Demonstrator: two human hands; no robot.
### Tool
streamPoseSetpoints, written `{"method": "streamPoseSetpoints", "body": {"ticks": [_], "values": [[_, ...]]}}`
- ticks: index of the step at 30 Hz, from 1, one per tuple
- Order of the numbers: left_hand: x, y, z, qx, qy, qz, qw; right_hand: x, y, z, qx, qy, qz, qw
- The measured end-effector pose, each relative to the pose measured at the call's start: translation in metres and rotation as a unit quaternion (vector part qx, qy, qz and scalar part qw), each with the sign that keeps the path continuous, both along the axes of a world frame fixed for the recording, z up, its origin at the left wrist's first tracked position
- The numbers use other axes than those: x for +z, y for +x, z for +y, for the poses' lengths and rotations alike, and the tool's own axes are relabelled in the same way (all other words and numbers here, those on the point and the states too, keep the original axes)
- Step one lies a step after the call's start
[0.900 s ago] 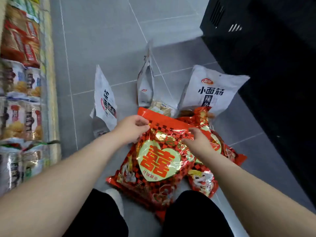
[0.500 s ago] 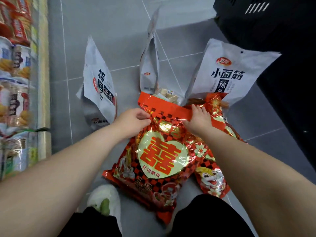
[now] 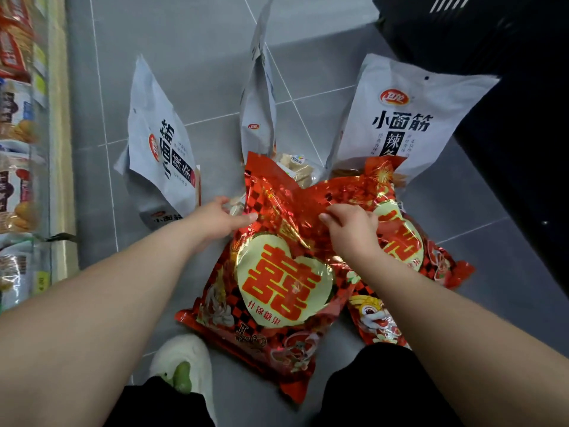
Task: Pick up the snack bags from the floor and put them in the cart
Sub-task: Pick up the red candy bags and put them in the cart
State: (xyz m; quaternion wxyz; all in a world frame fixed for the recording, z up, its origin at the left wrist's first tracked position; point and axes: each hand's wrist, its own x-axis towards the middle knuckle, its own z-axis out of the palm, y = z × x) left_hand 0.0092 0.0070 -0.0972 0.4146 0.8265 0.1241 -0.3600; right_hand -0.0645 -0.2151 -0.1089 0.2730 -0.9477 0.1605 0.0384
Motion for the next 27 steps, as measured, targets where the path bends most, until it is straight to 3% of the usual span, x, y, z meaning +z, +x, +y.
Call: {"method": "streamPoseSetpoints", "body": {"ticks": [10,13,16,19,22,27], "values": [[-0.018,-0.001,-0.025,-0.012,-0.034,0.129,0.991,0.033,-0.028,-0.015,0.056,0.035,-0.017,0.998],[-0.026,-0.001,-0.029,-0.001,0.023,0.087,0.996,0.030,-0.032,-0.015,-0.004,-0.012,-0.026,1.000],[-0.022,-0.009,-0.043,0.012,0.075,0.033,0.997,0.028,-0.051,-0.016,-0.148,-0.049,-0.081,0.985],[-0.022,-0.016,-0.050,0.024,0.094,-0.010,0.995,0.022,-0.077,-0.019,-0.340,0.039,-0.082,0.936],[-0.019,-0.020,-0.050,0.023,0.102,-0.032,0.994,0.006,-0.094,-0.017,-0.477,0.198,0.015,0.856],[-0.016,-0.027,-0.040,0.037,0.113,-0.030,0.992,-0.016,-0.108,-0.009,-0.424,0.521,0.095,0.735]]}}
